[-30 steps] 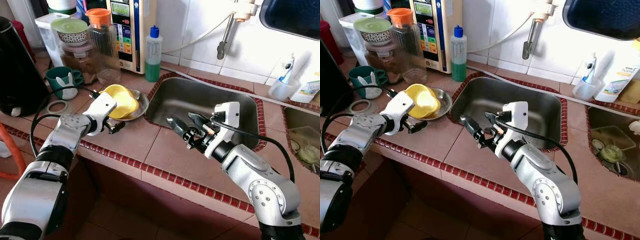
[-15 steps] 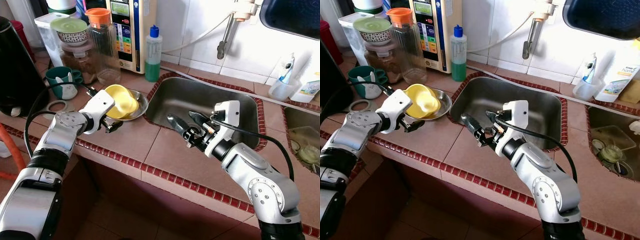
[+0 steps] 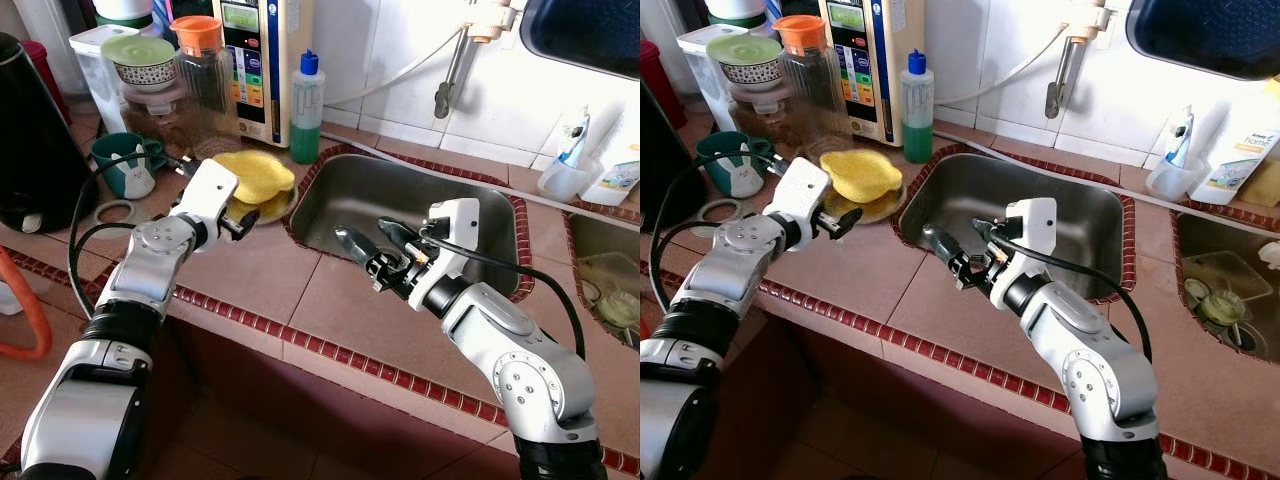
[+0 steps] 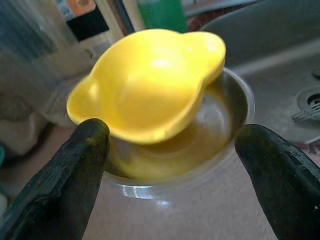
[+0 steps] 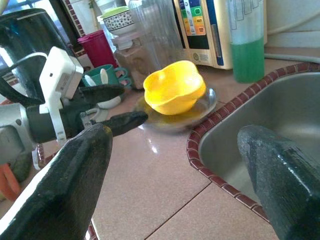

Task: Kitchen organization

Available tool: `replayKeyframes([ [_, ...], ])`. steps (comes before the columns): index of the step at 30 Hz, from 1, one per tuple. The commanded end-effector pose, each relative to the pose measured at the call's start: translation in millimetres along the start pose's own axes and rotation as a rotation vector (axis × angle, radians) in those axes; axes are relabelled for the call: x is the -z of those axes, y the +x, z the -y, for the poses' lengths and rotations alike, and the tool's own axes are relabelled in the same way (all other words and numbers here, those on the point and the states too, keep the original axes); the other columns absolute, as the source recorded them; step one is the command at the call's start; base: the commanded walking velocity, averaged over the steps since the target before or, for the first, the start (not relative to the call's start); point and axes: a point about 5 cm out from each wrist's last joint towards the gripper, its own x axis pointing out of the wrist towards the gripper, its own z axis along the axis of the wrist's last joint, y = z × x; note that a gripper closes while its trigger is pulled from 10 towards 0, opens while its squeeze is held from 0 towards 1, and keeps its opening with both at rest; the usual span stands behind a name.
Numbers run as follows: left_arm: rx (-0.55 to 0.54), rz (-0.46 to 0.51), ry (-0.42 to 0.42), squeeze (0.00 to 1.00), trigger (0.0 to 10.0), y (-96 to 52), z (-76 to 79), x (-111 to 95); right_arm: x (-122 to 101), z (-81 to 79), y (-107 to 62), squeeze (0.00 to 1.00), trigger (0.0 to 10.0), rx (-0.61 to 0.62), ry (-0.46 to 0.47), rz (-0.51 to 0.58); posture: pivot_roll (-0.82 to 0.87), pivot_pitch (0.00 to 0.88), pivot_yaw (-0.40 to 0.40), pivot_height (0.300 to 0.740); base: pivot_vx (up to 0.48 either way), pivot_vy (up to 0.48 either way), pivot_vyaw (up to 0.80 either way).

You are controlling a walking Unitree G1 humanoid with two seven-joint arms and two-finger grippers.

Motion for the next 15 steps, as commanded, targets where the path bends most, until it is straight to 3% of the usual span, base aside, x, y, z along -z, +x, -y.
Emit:
replayKeyframes([
  [1,0.007,0.030,0.023,0.00,10.0,1.3,0.5,-9.8,-5.4,2.8,-1.1,0.00,10.0,0.013,-0.016,0.018,0.18,0.000,-0.028,0.740,0.000,0.000,0.00],
  [9,-0.020,0.034,0.021,0.00,10.0,1.6,-4.2,-11.0,-5.5,2.9,0.5,0.00,10.0,0.011,-0.014,0.019,0.19,0.000,-0.034,0.740,0.000,0.000,0.00],
  [15,0.004,-0.013,0.017,0.00,10.0,11.5,0.4,-5.4,-5.5,2.4,1.3,0.00,10.0,0.012,-0.014,0.020,0.18,0.000,-0.035,0.740,0.000,0.000,0.00],
])
